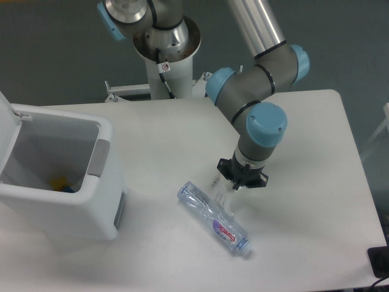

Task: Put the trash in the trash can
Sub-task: 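Move the gripper over the clear plastic bag and lower onto it, then close the gripper on the plastic bag and lift it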

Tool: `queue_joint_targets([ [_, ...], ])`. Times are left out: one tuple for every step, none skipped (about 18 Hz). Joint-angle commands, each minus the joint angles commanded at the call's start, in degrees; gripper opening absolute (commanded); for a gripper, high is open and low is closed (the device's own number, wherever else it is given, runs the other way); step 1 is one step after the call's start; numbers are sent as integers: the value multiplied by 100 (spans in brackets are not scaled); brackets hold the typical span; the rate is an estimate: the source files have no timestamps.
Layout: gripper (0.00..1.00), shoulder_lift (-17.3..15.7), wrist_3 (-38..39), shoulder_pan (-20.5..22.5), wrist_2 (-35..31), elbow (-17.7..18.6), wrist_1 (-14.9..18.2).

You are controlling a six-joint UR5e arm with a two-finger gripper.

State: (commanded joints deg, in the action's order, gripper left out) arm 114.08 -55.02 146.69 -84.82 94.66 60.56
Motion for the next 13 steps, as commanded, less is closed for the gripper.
queue_joint_targets([
  [0, -18, 0, 18, 0, 0, 0],
  [0, -44, 0, 27, 9, -9, 0],
  [0, -44, 0, 27, 35, -9, 0],
  [0, -79, 0, 53, 53, -9, 0],
  [0, -114, 0, 114, 122, -52, 44],
  [0, -167, 9, 132, 254, -235, 262],
  [0, -228, 61, 150, 377, -481, 612],
  [0, -281, 175, 150, 474, -710, 929],
  [0, -299, 332, 132, 649, -929, 1141],
  [0, -369, 473, 115, 790, -1027, 1230],
  [0, -474, 623, 88, 956, -1081, 1248],
  [0, -536, 737, 71, 1150, -1098, 1248],
  [0, -571, 799, 53, 1334, -1107, 1231],
])
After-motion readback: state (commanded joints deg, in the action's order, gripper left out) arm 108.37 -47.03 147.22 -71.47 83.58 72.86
